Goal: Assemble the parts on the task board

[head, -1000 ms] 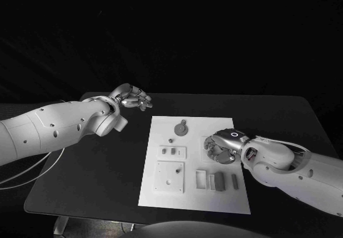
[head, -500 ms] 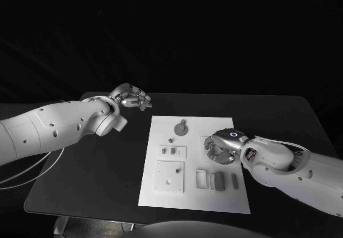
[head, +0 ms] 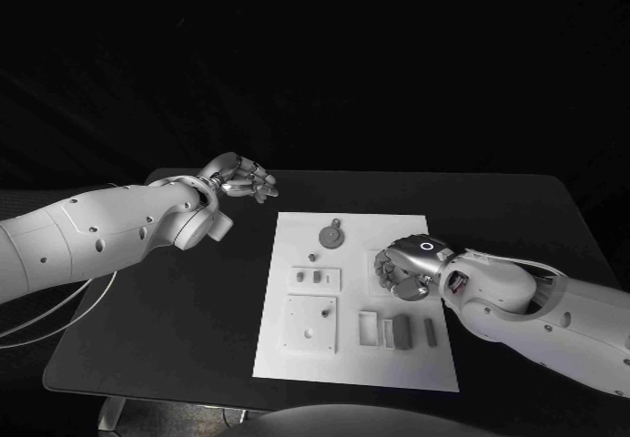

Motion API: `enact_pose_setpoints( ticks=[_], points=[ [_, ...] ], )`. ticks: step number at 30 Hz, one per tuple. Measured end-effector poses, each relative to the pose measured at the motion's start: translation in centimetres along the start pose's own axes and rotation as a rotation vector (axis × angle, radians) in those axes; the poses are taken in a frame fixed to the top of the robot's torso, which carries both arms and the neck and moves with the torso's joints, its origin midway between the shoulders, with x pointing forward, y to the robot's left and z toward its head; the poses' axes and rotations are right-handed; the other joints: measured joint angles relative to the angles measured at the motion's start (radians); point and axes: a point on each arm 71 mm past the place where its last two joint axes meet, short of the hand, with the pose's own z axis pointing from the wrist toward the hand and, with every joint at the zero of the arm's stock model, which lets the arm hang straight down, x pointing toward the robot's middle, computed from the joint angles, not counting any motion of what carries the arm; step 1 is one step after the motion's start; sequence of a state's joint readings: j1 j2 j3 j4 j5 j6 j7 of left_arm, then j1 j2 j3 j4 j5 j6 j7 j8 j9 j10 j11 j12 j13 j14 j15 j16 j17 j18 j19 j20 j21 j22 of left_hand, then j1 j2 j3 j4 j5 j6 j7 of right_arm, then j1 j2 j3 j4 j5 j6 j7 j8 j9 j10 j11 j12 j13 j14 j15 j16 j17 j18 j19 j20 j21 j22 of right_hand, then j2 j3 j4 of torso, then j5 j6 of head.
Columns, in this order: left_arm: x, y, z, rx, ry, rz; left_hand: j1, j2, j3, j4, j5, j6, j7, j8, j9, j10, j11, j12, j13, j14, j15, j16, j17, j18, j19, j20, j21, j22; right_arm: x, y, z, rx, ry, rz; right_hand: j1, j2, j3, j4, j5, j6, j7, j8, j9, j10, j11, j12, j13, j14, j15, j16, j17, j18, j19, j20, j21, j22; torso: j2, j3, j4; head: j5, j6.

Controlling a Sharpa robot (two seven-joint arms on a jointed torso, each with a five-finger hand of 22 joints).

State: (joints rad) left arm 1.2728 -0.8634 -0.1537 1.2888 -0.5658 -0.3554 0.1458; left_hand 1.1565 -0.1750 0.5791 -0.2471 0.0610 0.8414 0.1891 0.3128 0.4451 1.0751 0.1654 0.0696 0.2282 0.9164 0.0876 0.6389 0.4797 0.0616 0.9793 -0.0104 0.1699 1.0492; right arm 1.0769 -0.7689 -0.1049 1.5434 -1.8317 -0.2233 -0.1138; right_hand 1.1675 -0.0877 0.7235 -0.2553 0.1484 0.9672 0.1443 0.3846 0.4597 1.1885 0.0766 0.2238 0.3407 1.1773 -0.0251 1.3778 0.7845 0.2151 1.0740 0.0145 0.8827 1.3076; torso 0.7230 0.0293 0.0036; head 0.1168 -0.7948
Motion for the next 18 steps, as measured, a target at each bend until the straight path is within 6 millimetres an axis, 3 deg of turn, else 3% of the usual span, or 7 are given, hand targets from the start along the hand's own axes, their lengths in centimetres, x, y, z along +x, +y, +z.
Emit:
enact_pose_setpoints(
  ticks=[18],
  points=[
    [-0.05, 0.04, 0.01, -0.002, -0.001, -0.001, 0.000, 0.000, 0.000, 0.000, 0.000, 0.000, 0.000, 0.000, 0.000, 0.000, 0.000, 0.000, -0.001, 0.000, 0.000, 0.000, 0.002, -0.002, 0.000, 0.000, 0.000, 0.001, -0.01, 0.06, -0.10, 0.009, -0.007, -0.011, 0.007, 0.007, 0.023, -0.011, 0.003, 0.000, 0.000, 0.000, 0.000, 0.007, -0.007, 0.000, 0.008, 0.002, -0.009, 0.000, 0.000, -0.001, 0.007, -0.001, 0.000, 0.000, 0.000, -0.0003, 0.0004, -0.001, -0.004]
  ],
)
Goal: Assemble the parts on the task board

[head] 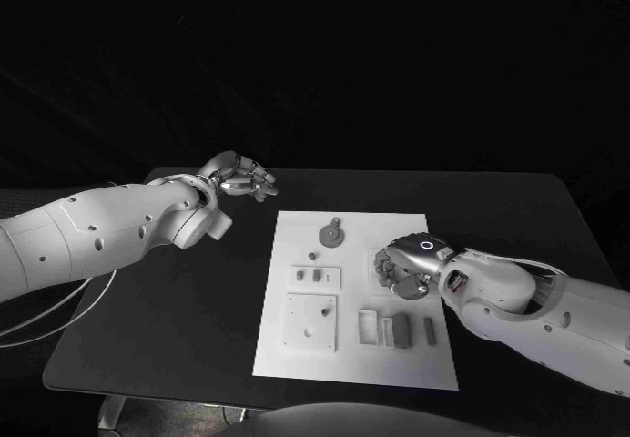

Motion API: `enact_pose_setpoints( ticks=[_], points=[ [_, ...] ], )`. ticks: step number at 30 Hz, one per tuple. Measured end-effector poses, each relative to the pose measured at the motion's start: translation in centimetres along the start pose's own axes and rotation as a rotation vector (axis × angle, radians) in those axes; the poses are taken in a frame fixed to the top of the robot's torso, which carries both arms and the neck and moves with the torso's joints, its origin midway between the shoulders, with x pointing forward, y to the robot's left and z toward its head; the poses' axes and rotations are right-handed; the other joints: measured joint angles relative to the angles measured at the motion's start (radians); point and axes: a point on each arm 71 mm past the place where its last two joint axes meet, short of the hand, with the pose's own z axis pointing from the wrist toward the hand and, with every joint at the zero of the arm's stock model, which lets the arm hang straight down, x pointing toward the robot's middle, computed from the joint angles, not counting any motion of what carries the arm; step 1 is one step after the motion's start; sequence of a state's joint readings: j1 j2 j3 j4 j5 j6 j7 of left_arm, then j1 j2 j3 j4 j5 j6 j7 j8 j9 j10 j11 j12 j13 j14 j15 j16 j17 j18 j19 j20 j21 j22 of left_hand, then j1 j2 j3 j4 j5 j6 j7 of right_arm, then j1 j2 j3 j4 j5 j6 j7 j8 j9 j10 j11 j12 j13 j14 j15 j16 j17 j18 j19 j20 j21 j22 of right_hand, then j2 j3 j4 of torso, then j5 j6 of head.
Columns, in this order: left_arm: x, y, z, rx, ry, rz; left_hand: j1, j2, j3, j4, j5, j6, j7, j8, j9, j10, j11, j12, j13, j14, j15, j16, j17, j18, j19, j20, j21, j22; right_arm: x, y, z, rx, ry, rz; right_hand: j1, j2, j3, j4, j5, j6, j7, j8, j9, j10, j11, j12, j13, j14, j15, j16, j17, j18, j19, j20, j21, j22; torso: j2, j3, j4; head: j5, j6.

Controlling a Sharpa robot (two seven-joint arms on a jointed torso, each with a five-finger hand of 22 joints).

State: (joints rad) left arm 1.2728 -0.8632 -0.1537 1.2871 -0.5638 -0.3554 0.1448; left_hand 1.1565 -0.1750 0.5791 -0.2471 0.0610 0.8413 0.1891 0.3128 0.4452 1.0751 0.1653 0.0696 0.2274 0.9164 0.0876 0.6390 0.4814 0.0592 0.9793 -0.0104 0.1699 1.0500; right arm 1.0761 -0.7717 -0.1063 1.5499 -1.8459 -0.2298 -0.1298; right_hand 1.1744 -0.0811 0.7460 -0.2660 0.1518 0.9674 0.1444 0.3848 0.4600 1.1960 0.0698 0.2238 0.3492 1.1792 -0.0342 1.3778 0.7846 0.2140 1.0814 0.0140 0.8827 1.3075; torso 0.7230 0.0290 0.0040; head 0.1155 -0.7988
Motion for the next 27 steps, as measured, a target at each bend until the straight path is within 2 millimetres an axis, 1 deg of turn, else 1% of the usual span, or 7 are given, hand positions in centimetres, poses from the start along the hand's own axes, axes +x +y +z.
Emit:
enact_pose_setpoints(
  ticks=[1, 2, 11, 13, 19, 23, 27],
  points=[
    [0.0, 0.0, 0.0, 0.000, 0.000, 0.000, 0.000, 0.000, 0.000, 0.000, 0.000, 0.000, 0.000, 0.000, 0.000, 0.000, 0.000, 0.000, 0.000, 0.000, 0.000, 0.000, 0.000, 0.000, 0.000, 0.000, 0.000, 0.000, 0.0, 0.0, 0.0, 0.000, -0.001, 0.002, 0.001, 0.001, 0.000, 0.000, 0.000, 0.000, 0.000, 0.000, 0.000, 0.004, 0.002, 0.000, 0.001, 0.002, -0.002, 0.000, 0.000, 0.000, 0.002, -0.001, 0.000, 0.000, 0.000, 0.0000, 0.0001, 0.000, 0.000],
    [0.0, 0.0, 0.0, 0.000, 0.000, 0.000, 0.000, 0.000, 0.000, 0.000, 0.000, 0.000, 0.000, 0.000, 0.000, 0.000, 0.000, 0.000, 0.000, 0.000, 0.000, 0.000, 0.000, 0.000, 0.000, 0.000, 0.000, 0.000, 0.0, 0.1, -0.1, -0.001, -0.003, 0.003, 0.001, 0.001, 0.000, 0.000, 0.000, 0.000, 0.000, 0.000, -0.001, 0.007, 0.000, 0.000, 0.002, 0.002, -0.002, 0.000, 0.000, 0.000, 0.002, -0.001, 0.000, 0.000, 0.000, 0.0000, 0.0002, 0.000, 0.000],
    [-0.1, 0.1, 0.0, -0.003, -0.004, 0.001, 0.000, 0.000, 0.003, 0.003, 0.000, 0.000, 0.000, 0.000, 0.000, 0.000, 0.000, 0.000, 0.000, 0.000, 0.000, 0.000, 0.001, -0.005, 0.000, 0.000, 0.000, 0.000, -0.6, 0.2, -0.7, -0.003, -0.028, 0.026, 0.001, 0.001, 0.000, 0.000, 0.000, 0.002, -0.002, 0.001, -0.001, 0.007, 0.000, 0.001, 0.006, 0.005, -0.005, 0.000, 0.000, 0.000, 0.003, 0.000, 0.004, 0.000, 0.000, 0.0007, 0.0001, 0.002, 0.002],
    [-0.1, 0.1, 0.0, -0.003, -0.004, 0.001, 0.000, 0.000, 0.003, 0.003, 0.000, 0.000, 0.000, 0.000, 0.000, 0.000, 0.000, 0.000, 0.000, 0.000, 0.000, 0.000, 0.002, -0.005, 0.000, 0.000, 0.000, 0.000, -1.1, 0.3, -0.8, -0.006, -0.041, 0.032, 0.001, 0.001, 0.003, -0.003, 0.000, 0.002, -0.002, 0.001, -0.001, 0.010, -0.004, 0.001, 0.005, 0.005, -0.005, 0.000, 0.000, 0.000, 0.005, -0.002, 0.004, 0.000, 0.000, 0.0009, 0.0000, 0.002, 0.002],
    [-0.1, 0.1, 0.1, -0.003, -0.004, 0.001, 0.000, 0.000, 0.000, 0.005, 0.000, 0.000, 0.000, 0.000, 0.000, 0.000, 0.000, 0.000, -0.001, 0.000, 0.000, 0.000, 0.002, -0.006, 0.000, 0.000, 0.000, 0.000, -2.4, 0.2, -0.8, -0.006, -0.076, 0.032, 0.001, 0.001, 0.003, -0.003, -0.001, 0.003, -0.003, 0.001, -0.001, 0.010, -0.004, 0.001, 0.005, 0.005, -0.005, 0.000, 0.000, 0.000, 0.007, -0.003, 0.004, 0.000, 0.000, 0.0012, -0.0005, 0.002, 0.004],
    [-0.1, 0.1, 0.1, -0.003, -0.004, 0.001, 0.000, 0.000, 0.000, 0.005, 0.000, 0.000, 0.000, 0.000, 0.000, 0.000, 0.000, 0.000, -0.001, 0.000, 0.000, 0.000, 0.003, -0.006, 0.000, 0.000, 0.000, 0.000, -2.9, -0.1, -0.8, -0.001, -0.090, 0.031, 0.001, 0.001, 0.002, -0.003, -0.001, 0.003, -0.003, 0.001, -0.001, 0.010, -0.004, 0.001, 0.006, 0.005, -0.005, 0.000, 0.000, 0.000, 0.009, -0.002, 0.004, 0.000, 0.000, 0.0011, -0.0006, 0.002, 0.005],
    [-0.2, 0.1, 0.1, -0.004, -0.005, 0.001, 0.000, 0.000, 0.000, 0.005, 0.000, 0.000, 0.000, 0.000, 0.000, 0.000, 0.000, 0.000, -0.001, 0.000, 0.000, -0.004, 0.003, -0.007, 0.000, 0.000, 0.000, 0.000, -3.9, 0.6, -0.8, -0.018, -0.115, 0.037, 0.001, 0.001, 0.002, -0.003, -0.001, 0.003, -0.003, 0.001, -0.001, 0.010, -0.004, 0.001, 0.006, 0.005, -0.005, 0.000, 0.000, 0.000, 0.009, -0.002, 0.004, 0.000, 0.000, 0.0008, -0.0005, 0.003, 0.006]
  ],
)
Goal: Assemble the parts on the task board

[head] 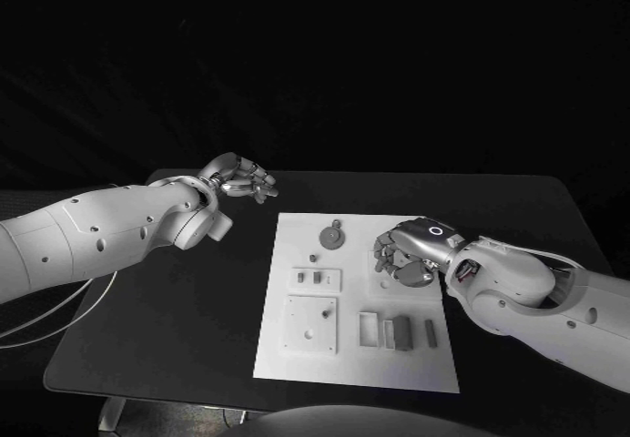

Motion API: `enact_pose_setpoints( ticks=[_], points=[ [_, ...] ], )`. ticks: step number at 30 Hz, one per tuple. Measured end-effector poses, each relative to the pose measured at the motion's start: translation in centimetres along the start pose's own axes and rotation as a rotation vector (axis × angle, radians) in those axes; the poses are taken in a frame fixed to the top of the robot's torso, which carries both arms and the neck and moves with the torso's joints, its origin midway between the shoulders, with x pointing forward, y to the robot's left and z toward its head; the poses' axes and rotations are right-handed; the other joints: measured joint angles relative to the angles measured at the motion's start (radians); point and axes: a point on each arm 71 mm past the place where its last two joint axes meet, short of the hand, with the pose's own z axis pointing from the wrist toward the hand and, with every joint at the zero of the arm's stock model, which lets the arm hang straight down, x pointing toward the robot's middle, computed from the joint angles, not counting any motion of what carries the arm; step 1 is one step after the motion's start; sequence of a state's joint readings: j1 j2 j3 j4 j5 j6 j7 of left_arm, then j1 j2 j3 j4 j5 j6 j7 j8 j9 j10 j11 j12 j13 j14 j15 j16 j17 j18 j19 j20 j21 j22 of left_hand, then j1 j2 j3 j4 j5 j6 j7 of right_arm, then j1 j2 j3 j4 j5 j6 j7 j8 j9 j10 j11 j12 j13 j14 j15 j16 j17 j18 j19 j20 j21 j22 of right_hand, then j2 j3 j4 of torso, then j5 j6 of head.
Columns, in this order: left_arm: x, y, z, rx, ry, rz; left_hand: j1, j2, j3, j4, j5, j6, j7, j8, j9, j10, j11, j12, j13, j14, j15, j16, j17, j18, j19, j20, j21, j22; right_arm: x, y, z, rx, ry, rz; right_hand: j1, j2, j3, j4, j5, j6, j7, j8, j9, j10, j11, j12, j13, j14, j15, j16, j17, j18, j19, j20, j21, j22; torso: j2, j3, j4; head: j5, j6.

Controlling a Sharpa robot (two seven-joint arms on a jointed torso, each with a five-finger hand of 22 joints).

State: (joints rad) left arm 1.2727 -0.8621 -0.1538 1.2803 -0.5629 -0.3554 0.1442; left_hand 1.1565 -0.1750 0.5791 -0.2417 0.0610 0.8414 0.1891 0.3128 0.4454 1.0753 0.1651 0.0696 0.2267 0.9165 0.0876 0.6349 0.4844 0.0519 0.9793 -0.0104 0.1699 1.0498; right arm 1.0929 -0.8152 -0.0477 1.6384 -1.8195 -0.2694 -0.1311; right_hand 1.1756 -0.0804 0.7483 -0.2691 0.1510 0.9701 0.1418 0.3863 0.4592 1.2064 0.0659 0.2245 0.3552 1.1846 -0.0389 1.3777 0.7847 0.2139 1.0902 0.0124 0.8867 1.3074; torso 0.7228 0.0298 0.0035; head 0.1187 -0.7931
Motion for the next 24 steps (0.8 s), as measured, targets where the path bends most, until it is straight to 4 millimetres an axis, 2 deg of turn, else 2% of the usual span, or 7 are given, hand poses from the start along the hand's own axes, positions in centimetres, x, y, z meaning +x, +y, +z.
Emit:
enact_pose_setpoints(
  ticks=[5, 12, 18, 24],
  points=[
    [0.1, -0.1, 0.0, 0.001, 0.001, 0.000, 0.000, 0.000, 0.000, 0.000, 0.000, 0.000, 0.000, 0.000, 0.000, 0.000, 0.000, 0.000, -0.001, 0.000, 0.000, 0.000, 0.001, 0.005, 0.000, 0.000, 0.000, 0.000, -0.6, 2.1, 0.7, -0.053, -0.016, 0.017, 0.000, 0.000, 0.000, 0.000, 0.000, 0.000, 0.000, 0.000, 0.000, 0.000, 0.000, 0.000, 0.001, 0.000, 0.000, 0.000, 0.000, 0.000, 0.000, 0.000, 0.000, 0.000, 0.000, -0.0002, 0.0000, 0.003, 0.000],
    [0.3, -0.2, 0.1, 0.004, 0.005, -0.001, 0.000, 0.000, 0.000, 0.000, 0.000, 0.000, 0.000, 0.000, 0.000, 0.000, 0.000, 0.000, -0.001, 0.000, 0.000, 0.000, 0.002, 0.010, 0.000, 0.000, -0.004, 0.001, -0.8, 6.5, 2.8, -0.160, -0.023, 0.054, 0.000, 0.000, 0.003, 0.000, 0.000, 0.000, 0.000, 0.000, 0.000, 0.000, 0.000, 0.000, 0.001, 0.005, -0.001, 0.000, 0.000, 0.000, 0.000, 0.000, 0.000, 0.000, 0.000, -0.0011, 0.0000, 0.009, 0.000],
    [0.6, -0.4, 0.3, 0.008, 0.010, -0.002, 0.000, 0.000, 0.000, 0.000, 0.000, 0.000, 0.000, 0.000, 0.000, 0.000, 0.000, 0.000, -0.001, 0.000, 0.000, 0.000, 0.002, 0.010, 0.000, 0.000, -0.004, 0.001, 0.4, 9.3, 4.0, -0.232, 0.014, 0.069, -0.003, 0.003, 0.005, 0.000, -0.001, 0.000, 0.000, 0.000, 0.000, 0.000, 0.000, 0.000, 0.002, 0.005, -0.001, 0.000, -0.001, 0.000, 0.000, 0.001, 0.000, 0.000, -0.001, -0.0027, 0.0023, 0.014, 0.001],
    [0.8, -0.5, 0.3, 0.011, 0.013, -0.003, 0.000, 0.000, 0.000, 0.000, 0.000, 0.000, 0.000, 0.000, 0.000, 0.000, 0.000, 0.000, -0.002, 0.000, 0.000, 0.000, 0.003, 0.010, 0.000, 0.000, -0.004, 0.001, 2.0, 11.1, 4.3, -0.279, 0.067, 0.071, -0.012, 0.007, 0.008, -0.003, -0.004, 0.000, 0.000, 0.000, 0.000, 0.000, 0.000, 0.000, 0.002, 0.005, -0.001, 0.000, -0.001, 0.000, 0.000, 0.001, 0.000, 0.000, -0.001, -0.0037, 0.0034, 0.027, -0.006]
  ],
)
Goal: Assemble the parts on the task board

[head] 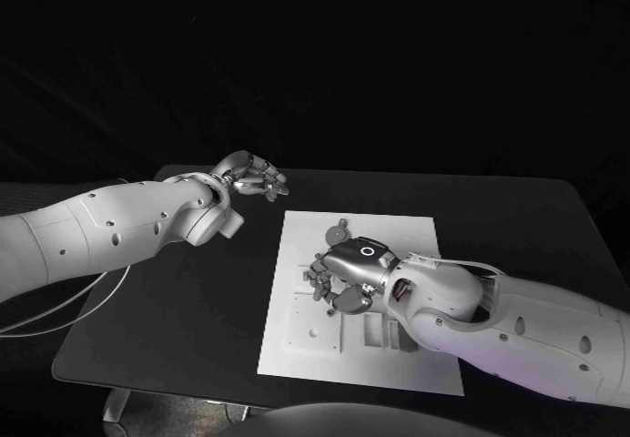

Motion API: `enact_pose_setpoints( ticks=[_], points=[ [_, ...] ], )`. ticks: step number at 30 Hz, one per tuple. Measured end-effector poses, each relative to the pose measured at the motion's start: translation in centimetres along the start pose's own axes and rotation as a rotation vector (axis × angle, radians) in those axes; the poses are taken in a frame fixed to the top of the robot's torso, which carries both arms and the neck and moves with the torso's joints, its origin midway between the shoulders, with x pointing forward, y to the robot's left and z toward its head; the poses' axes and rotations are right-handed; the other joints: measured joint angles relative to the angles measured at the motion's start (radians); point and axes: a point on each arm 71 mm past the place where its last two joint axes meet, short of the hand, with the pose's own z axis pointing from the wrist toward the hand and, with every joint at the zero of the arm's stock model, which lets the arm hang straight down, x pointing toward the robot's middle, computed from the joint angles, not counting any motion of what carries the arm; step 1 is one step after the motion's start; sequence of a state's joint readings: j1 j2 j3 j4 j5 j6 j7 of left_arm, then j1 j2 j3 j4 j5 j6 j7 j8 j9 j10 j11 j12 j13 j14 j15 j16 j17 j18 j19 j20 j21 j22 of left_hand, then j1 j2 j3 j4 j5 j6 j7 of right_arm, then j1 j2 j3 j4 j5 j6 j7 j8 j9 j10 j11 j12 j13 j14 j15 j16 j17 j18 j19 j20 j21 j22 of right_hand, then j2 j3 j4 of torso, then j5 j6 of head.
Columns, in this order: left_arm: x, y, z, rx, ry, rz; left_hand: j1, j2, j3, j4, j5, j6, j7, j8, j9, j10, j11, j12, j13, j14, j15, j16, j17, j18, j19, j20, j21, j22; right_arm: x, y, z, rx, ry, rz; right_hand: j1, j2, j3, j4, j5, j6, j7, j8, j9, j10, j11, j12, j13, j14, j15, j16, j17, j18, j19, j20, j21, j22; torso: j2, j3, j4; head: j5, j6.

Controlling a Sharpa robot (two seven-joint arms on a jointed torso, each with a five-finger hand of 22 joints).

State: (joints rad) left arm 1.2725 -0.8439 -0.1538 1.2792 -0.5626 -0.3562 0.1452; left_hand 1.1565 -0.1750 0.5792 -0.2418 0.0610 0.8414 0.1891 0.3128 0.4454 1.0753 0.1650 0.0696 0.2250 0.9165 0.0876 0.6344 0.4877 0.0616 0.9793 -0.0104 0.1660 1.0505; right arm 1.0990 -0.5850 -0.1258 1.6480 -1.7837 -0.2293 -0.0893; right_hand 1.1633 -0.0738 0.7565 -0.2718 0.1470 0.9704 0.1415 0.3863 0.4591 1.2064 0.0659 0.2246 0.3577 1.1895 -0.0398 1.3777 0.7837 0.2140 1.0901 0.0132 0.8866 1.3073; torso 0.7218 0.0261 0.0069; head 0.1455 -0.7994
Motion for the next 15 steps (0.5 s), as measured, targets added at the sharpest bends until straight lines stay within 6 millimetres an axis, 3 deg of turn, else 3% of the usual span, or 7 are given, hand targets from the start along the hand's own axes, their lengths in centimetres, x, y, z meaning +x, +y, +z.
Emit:
enact_pose_setpoints(
  ticks=[7, 15],
  points=[
    [0.2, -0.1, 0.1, 0.002, 0.003, -0.001, 0.000, 0.000, 0.000, 0.000, 0.000, 0.000, 0.000, 0.000, 0.000, 0.000, 0.000, 0.000, 0.000, 0.000, 0.000, 0.000, 0.001, -0.001, 0.000, 0.000, 0.000, 0.000, 2.0, 1.2, 0.5, -0.040, 0.063, 0.003, 0.000, 0.000, 0.000, 0.000, 0.000, 0.000, 0.000, 0.000, 0.000, 0.000, 0.000, 0.000, 0.001, 0.000, 0.000, 0.000, 0.000, 0.000, 0.001, 0.001, 0.000, 0.000, 0.000, -0.0002, -0.0006, 0.017, -0.010],
    [0.2, -0.2, 0.1, 0.003, 0.004, -0.001, 0.000, 0.000, 0.000, 0.000, 0.000, 0.000, 0.000, 0.000, 0.000, 0.000, 0.000, 0.000, -0.001, 0.000, 0.000, 0.000, 0.001, -0.004, 0.000, 0.000, 0.000, 0.000, 3.0, 2.0, 0.9, -0.066, 0.100, 0.006, -0.003, -0.002, 0.003, -0.003, 0.003, 0.000, 0.000, 0.000, 0.000, 0.000, 0.000, 0.000, 0.001, 0.002, 0.002, 0.000, 0.000, 0.000, 0.001, 0.002, 0.000, 0.000, 0.001, 0.0028, -0.0022, 0.030, -0.020]
  ],
)
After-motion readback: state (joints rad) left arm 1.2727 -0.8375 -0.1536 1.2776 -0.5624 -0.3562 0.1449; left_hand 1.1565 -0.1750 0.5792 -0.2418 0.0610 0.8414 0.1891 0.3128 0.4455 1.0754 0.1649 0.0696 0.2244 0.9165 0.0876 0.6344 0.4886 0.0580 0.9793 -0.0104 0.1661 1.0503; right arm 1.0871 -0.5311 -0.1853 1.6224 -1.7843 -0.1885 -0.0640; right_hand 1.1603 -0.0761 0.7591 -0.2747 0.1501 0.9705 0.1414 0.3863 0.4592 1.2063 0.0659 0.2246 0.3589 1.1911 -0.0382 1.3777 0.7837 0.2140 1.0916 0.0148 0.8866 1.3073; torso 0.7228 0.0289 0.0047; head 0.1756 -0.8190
